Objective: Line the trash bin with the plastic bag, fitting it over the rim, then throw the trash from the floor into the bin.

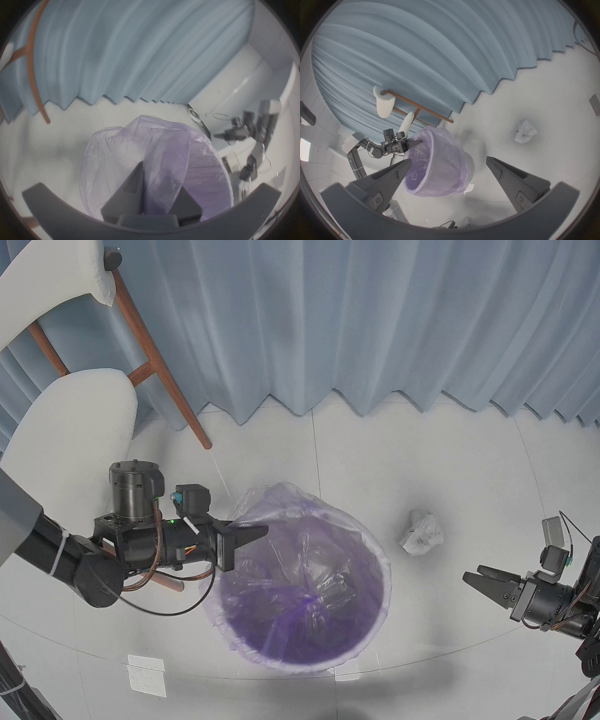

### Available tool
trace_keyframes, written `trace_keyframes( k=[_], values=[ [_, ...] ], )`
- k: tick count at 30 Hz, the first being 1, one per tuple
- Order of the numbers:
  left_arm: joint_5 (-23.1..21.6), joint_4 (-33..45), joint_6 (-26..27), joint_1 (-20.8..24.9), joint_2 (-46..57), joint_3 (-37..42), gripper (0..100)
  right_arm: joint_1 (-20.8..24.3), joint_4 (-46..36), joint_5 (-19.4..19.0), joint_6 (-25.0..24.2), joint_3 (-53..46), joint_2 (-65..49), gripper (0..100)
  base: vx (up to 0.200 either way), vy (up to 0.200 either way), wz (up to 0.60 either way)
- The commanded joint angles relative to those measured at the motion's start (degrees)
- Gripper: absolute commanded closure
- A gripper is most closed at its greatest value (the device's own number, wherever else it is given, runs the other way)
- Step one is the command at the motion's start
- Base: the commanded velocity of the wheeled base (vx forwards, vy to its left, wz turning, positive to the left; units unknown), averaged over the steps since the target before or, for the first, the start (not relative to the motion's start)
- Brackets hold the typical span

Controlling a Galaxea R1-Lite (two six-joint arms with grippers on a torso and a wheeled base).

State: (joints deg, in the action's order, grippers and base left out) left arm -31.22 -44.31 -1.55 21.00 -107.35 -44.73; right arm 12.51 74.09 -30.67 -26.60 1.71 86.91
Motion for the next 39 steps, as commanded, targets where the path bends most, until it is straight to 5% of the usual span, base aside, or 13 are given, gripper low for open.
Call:
trace_keyframes(
  k=[1,5,15,27,28,39],
  values=[
    [10.13,-7.19,-12.60,3.17,-13.41,-9.85,100,-5.48,0.17,1.05,-0.65,0.31,-0.25,0,0.000,0.000,0.00],
    [15.40,-13.34,-17.70,3.17,-22.82,-18.38,100,-7.94,0.09,1.67,-0.56,-0.04,-0.16,0,0.000,0.000,0.00],
    [23.75,-13.96,-17.96,3.08,-39.34,-38.42,100,-8.64,0.09,5.80,-0.47,-0.12,-0.16,0,0.000,0.000,0.00],
    [27.88,-13.26,-17.70,2.20,-43.73,-42.81,100,-8.64,0.00,6.68,-0.03,0.40,1.51,0,0.000,0.000,0.00],
    [27.88,-13.43,-17.70,2.11,-43.73,-42.81,0,-8.55,0.00,7.03,-0.03,0.49,1.60,0,0.000,0.000,0.00],
    [24.54,-15.19,-19.19,2.90,-33.63,-35.08,0,-8.55,-0.09,7.20,-0.03,0.93,3.36,0,0.000,0.000,0.00]
  ],
)
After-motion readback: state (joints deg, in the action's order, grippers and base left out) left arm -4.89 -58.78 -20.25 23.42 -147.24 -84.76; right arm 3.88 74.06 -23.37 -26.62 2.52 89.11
